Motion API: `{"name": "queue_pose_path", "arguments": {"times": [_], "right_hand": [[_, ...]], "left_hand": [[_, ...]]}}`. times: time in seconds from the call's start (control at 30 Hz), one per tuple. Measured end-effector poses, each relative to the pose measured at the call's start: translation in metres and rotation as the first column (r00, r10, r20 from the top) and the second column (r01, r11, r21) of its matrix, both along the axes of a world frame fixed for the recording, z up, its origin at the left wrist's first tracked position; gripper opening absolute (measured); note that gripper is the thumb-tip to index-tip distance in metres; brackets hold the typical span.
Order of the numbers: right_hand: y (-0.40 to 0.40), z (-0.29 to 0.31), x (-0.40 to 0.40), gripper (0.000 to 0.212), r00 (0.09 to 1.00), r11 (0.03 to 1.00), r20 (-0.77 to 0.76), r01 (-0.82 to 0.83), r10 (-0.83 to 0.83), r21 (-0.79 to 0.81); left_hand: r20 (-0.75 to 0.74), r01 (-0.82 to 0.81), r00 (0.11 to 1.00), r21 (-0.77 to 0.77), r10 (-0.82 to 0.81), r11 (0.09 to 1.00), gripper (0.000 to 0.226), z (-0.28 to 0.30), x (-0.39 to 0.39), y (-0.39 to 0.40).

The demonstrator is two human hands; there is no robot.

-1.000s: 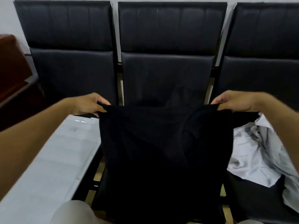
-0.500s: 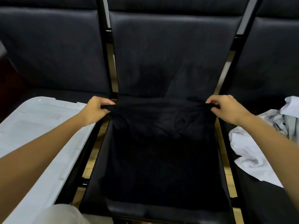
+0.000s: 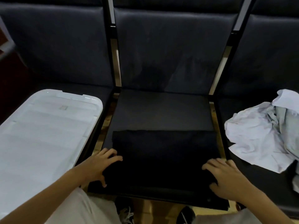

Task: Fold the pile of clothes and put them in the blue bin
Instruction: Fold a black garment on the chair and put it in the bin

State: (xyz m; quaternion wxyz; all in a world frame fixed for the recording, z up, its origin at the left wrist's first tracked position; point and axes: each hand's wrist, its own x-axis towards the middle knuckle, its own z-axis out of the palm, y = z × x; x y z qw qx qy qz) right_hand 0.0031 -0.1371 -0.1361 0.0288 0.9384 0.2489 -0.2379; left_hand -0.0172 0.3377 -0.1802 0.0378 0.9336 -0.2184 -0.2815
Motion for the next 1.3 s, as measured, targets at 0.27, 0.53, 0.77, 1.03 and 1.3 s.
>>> {"name": "queue_pose_path", "arguments": {"times": [0.27, 0.53, 0.77, 1.03, 1.3], "right_hand": [[0.212, -0.008, -0.037, 0.089, 0.998, 0.899, -0.035, 0.055, -0.044, 0.434], [0.252, -0.001, -0.050, 0.013, 0.747, 0.188, -0.456, 0.598, -0.484, 0.780], [0.149, 0.032, -0.030, 0.017, 0.584, -0.209, -0.741, 0.720, -0.332, 0.661], [0.011, -0.005, -0.018, 0.023, 0.347, 0.079, -0.370, 0.813, -0.862, 0.577], [-0.004, -0.050, -0.004, 0.064, 0.365, 0.130, -0.407, 0.857, -0.837, 0.499]], "left_hand": [[0.355, -0.001, 0.929, -0.276, 0.103, 0.961, 0.041, 0.020, 0.006, -0.040], [0.143, -0.139, 0.964, -0.450, 0.225, 0.882, 0.057, 0.059, 0.002, -0.031], [0.027, -0.201, 0.959, -0.632, 0.281, 0.748, 0.058, 0.065, 0.083, -0.098], [-0.064, -0.256, 0.963, -0.503, 0.260, 0.825, 0.069, 0.062, 0.165, -0.270], [-0.335, -0.404, 0.885, -0.202, 0.324, 0.892, 0.058, 0.015, 0.164, -0.298]]}}
